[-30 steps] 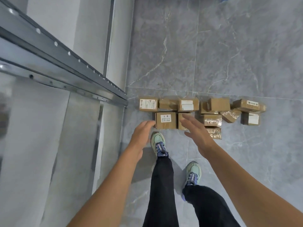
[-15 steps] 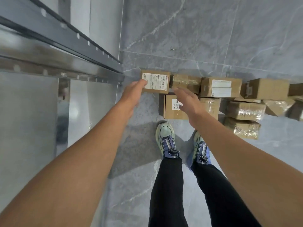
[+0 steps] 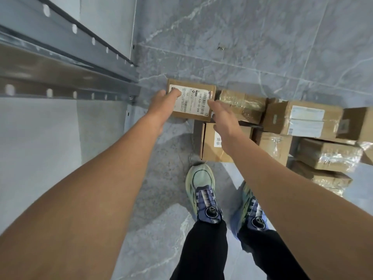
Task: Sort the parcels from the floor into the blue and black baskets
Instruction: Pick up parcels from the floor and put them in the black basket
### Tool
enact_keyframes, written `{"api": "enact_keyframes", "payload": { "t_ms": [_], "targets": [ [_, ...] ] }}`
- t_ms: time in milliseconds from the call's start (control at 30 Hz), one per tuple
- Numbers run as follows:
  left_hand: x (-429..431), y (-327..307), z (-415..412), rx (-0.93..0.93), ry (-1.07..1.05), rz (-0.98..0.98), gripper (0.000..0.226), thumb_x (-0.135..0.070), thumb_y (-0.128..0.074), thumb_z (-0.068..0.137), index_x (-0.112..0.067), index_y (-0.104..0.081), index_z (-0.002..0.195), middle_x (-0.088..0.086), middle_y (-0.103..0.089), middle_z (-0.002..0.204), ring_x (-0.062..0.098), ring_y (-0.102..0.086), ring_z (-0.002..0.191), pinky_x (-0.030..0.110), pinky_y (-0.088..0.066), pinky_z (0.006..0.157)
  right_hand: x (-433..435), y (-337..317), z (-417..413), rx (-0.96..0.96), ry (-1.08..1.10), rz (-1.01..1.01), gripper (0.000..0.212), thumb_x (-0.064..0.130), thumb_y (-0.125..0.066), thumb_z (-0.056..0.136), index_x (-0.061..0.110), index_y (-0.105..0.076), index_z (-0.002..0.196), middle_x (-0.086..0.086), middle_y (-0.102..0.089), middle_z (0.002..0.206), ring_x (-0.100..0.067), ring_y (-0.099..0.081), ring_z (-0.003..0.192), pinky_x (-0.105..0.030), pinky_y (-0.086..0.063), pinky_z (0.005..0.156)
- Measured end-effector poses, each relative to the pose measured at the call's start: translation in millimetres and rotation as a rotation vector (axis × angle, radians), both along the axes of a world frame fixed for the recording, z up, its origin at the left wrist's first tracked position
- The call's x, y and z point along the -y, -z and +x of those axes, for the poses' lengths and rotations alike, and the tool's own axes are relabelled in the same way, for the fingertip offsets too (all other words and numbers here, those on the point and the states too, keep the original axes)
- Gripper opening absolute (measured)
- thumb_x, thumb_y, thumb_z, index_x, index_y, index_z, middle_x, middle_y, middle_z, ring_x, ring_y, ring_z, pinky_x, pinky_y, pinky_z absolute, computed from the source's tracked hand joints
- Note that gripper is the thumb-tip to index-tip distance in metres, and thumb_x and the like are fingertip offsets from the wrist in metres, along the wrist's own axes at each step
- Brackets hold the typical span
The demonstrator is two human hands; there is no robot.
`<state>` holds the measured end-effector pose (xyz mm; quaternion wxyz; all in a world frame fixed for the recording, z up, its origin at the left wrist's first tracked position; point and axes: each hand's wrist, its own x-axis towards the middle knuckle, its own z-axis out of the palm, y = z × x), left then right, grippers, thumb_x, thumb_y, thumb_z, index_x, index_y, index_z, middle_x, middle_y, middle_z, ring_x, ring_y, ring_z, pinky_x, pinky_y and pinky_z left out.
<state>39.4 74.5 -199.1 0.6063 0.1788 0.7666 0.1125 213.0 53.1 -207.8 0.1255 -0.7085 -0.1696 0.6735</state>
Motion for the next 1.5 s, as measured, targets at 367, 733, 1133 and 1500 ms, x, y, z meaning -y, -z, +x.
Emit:
{"api": "enact_keyframes", "payload": {
  "t_ms": [367, 733, 1133, 1500],
  "targets": [
    [9.6, -2.8, 1.3, 0.033, -0.103, 0.022, 0.029, -0.039, -0.050, 0.105, -0.027, -0.062, 0.129, -0.008, -0.071, 0.113, 0.003, -0.059, 0.101, 0.029, -0.039, 0.076, 0.0, 7.9, -9.0, -0.047, 0.036, 0.001, 0.089, 0.066, -0.059, 0.081, 0.022, -0.043, 0.158, 0.000, -0.053, 0.156, -0.022, -0.045, 0.145, -0.051, -0.029, 0.125],
    [19.3, -197.3, 6.8, 0.090, -0.217, 0.216, 0.030, -0.041, -0.052, 0.103, -0.028, -0.063, 0.128, -0.003, -0.073, 0.116, 0.013, -0.062, 0.112, 0.040, -0.044, 0.092, -9.9, -187.2, 12.6, -0.002, -0.010, 0.170, 0.056, 0.056, -0.060, 0.097, 0.024, -0.059, 0.142, 0.001, -0.065, 0.137, -0.016, -0.058, 0.126, -0.040, -0.039, 0.111],
    [34.5, -500.5, 54.1, 0.148, -0.195, 0.515, 0.022, -0.036, -0.049, 0.107, -0.043, -0.064, 0.121, -0.016, -0.076, 0.110, 0.007, -0.064, 0.114, 0.040, -0.046, 0.099, -10.7, -499.4, 68.9, -0.009, -0.015, 0.496, 0.030, 0.044, -0.052, 0.107, 0.029, -0.058, 0.132, 0.001, -0.068, 0.122, -0.013, -0.062, 0.116, -0.028, -0.048, 0.090],
    [94.0, -727.1, 145.0, 0.081, -0.219, 0.787, 0.026, -0.037, -0.050, 0.108, -0.052, -0.060, 0.125, -0.013, -0.074, 0.117, 0.008, -0.062, 0.119, 0.043, -0.052, 0.103, 18.9, -734.2, 158.9, -0.032, -0.152, 0.785, 0.031, 0.042, -0.047, 0.110, 0.031, -0.064, 0.133, 0.011, -0.076, 0.112, -0.002, -0.067, 0.107, -0.015, -0.043, 0.075]
  ]
}}
